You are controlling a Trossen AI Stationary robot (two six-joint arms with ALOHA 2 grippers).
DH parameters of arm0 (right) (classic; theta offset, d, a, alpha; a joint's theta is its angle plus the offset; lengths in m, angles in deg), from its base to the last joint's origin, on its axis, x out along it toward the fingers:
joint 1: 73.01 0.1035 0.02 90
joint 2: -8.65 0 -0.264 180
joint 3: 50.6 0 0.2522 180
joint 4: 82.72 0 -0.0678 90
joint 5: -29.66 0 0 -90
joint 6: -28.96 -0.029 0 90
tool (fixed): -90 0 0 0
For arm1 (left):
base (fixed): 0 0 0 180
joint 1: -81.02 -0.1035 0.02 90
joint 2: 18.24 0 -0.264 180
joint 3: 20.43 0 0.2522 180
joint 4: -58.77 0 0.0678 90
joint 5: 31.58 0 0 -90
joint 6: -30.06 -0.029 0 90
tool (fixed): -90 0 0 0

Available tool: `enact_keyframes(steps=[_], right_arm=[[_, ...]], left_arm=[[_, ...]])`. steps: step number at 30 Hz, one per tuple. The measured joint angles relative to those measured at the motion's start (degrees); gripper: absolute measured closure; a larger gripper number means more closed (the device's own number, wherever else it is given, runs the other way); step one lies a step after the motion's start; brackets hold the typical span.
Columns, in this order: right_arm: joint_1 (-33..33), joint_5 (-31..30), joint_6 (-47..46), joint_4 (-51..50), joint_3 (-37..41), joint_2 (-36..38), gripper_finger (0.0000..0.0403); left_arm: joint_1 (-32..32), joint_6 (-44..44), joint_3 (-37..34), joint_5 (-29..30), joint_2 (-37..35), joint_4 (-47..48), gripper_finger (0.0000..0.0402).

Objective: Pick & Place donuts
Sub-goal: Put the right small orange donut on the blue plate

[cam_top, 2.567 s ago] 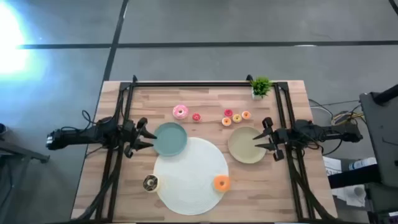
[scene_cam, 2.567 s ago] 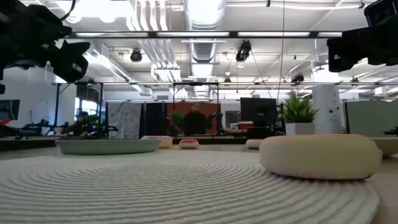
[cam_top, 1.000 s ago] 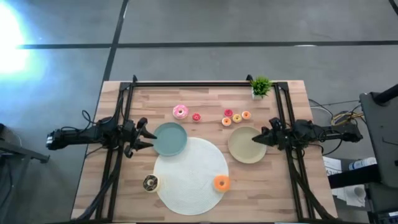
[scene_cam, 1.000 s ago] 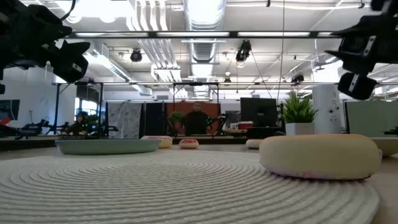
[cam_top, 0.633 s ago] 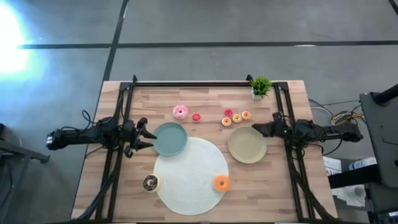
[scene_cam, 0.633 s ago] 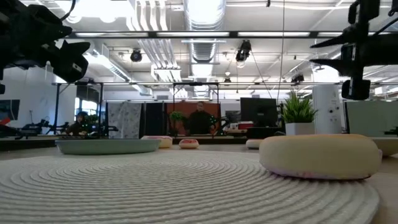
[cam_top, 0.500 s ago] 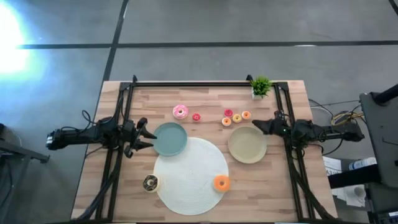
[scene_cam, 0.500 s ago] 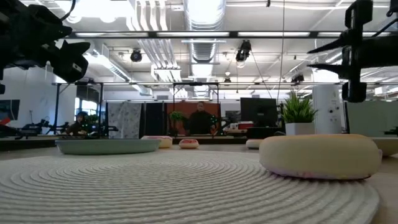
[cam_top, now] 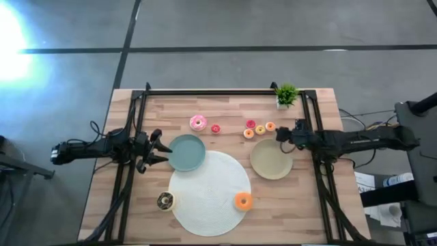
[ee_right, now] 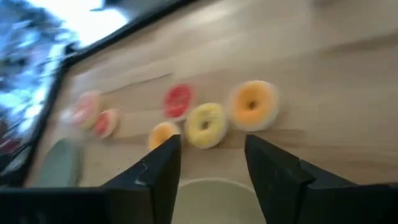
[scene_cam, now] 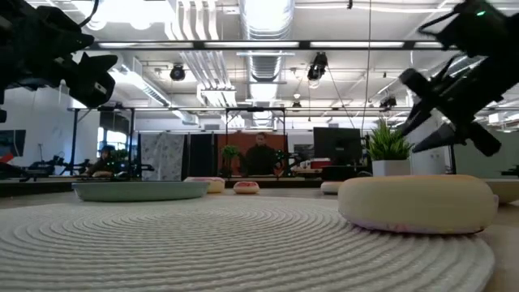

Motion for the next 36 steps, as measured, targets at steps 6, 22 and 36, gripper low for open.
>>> enact_keyframes(steps=[6,22,36], right_arm=[[-6.3,2.9,-1.4,-4.2,-10.1,-15.3,0.021],[-22.8,18.5,15.3,-10.6,-22.5,-38.0,0.0209],[-24.7,20.4,16.7,-10.0,-22.7,-42.7,0.0248]], left_arm=[[0.0,0.0,0.0,0.0,0.0,0.0,0.0252],[0.0,0.0,0.0,0.0,0.0,0.0,0.0252],[0.0,0.0,0.0,0.0,0.0,0.0,0.0252]])
